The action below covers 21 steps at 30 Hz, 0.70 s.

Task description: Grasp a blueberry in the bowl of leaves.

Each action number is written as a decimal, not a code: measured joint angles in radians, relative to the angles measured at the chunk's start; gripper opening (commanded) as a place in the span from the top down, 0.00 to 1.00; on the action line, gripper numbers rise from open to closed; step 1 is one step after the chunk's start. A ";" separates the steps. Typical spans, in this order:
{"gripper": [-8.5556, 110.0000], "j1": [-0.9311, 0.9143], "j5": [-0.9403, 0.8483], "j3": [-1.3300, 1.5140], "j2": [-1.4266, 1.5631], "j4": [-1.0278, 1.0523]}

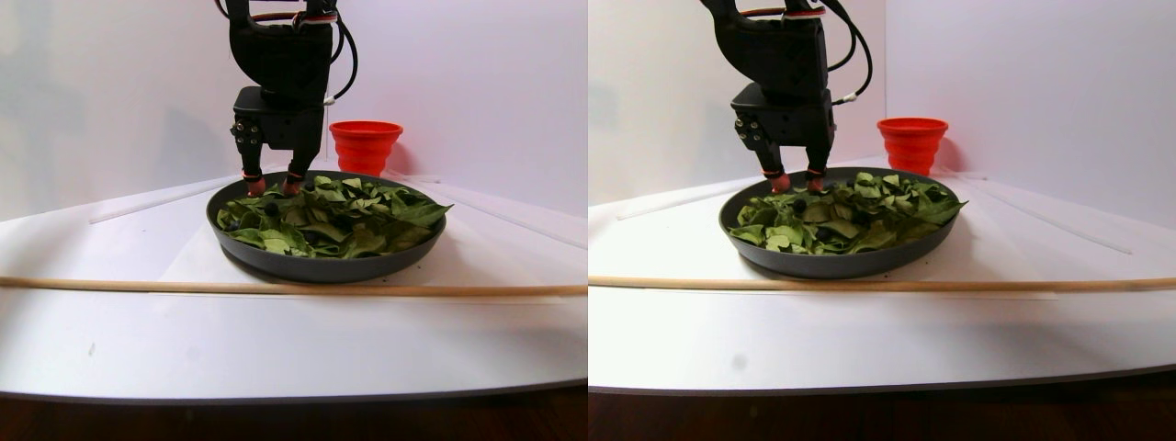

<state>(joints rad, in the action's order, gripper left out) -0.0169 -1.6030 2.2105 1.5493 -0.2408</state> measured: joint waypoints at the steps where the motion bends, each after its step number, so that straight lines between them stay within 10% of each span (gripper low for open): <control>1: 0.78 0.000 0.000 -0.005 -0.008 -0.003; 21: 0.78 0.003 0.026 -0.066 -0.094 -0.041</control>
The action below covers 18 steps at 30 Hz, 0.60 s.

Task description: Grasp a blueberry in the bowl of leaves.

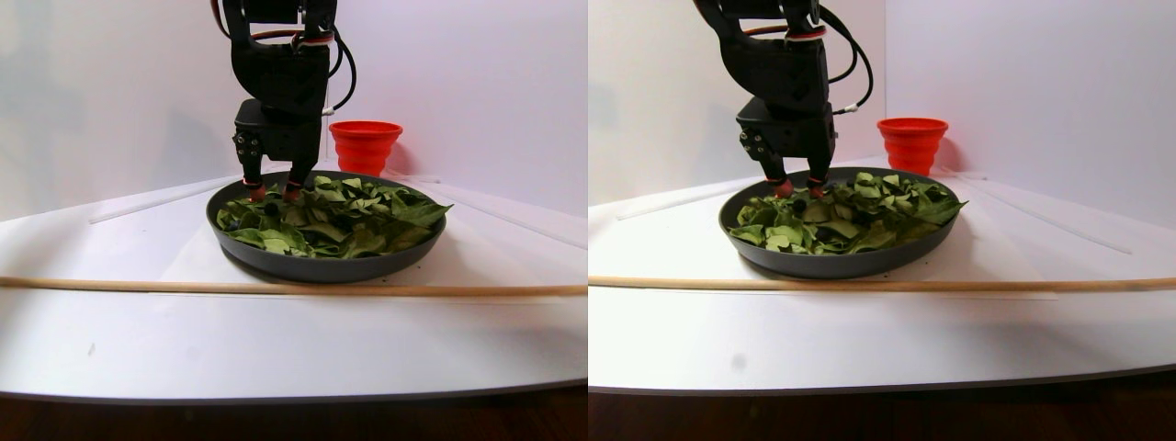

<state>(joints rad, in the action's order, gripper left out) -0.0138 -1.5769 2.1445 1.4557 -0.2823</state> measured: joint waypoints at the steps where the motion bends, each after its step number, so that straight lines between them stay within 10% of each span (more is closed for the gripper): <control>1: 0.78 0.000 0.000 0.000 -0.005 0.000; 18: 0.78 0.012 0.017 -0.035 -0.046 -0.023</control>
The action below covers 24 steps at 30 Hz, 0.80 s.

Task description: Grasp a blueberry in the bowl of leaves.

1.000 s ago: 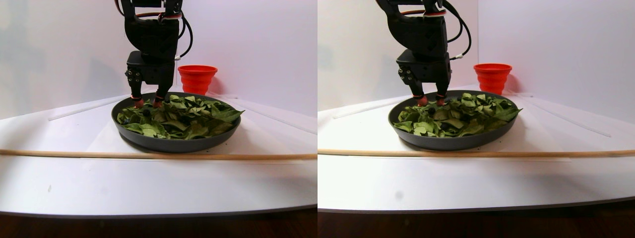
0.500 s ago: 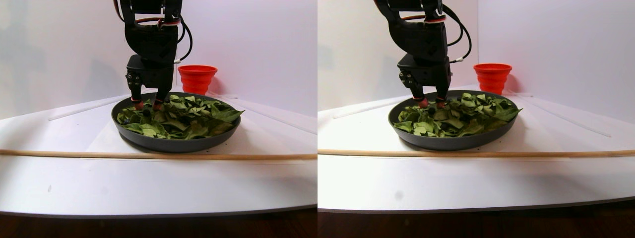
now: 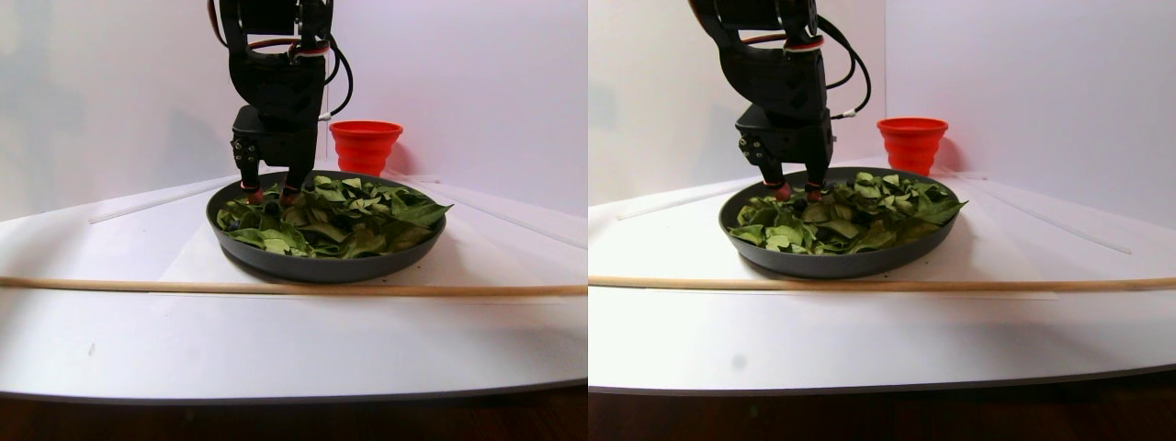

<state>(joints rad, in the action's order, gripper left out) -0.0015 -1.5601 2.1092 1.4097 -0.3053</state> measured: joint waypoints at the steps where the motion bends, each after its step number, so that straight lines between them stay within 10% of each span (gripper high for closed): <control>1: 0.78 0.000 0.000 0.000 0.000 -0.002; 24: 0.78 0.000 0.000 -0.031 -0.063 -0.048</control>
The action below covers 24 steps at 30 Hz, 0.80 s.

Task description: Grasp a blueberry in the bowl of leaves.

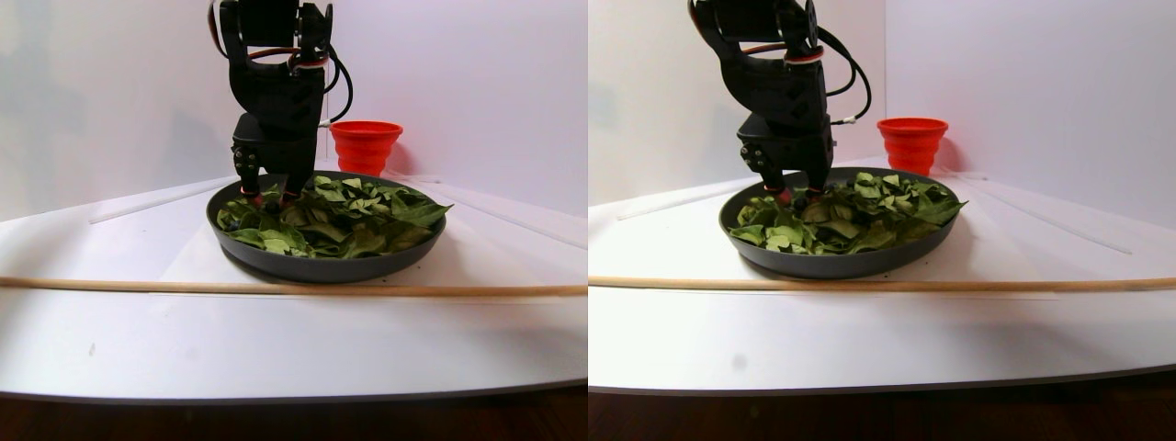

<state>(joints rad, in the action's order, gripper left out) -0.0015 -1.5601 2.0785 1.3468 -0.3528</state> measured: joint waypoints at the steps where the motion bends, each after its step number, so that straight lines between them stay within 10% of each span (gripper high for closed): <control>1: 0.78 0.000 0.000 -0.003 -0.006 -0.011; 24: 0.84 -0.006 -0.008 -0.020 -0.041 -0.041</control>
<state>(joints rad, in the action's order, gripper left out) -0.0077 -1.5677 2.0586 1.3054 -0.3942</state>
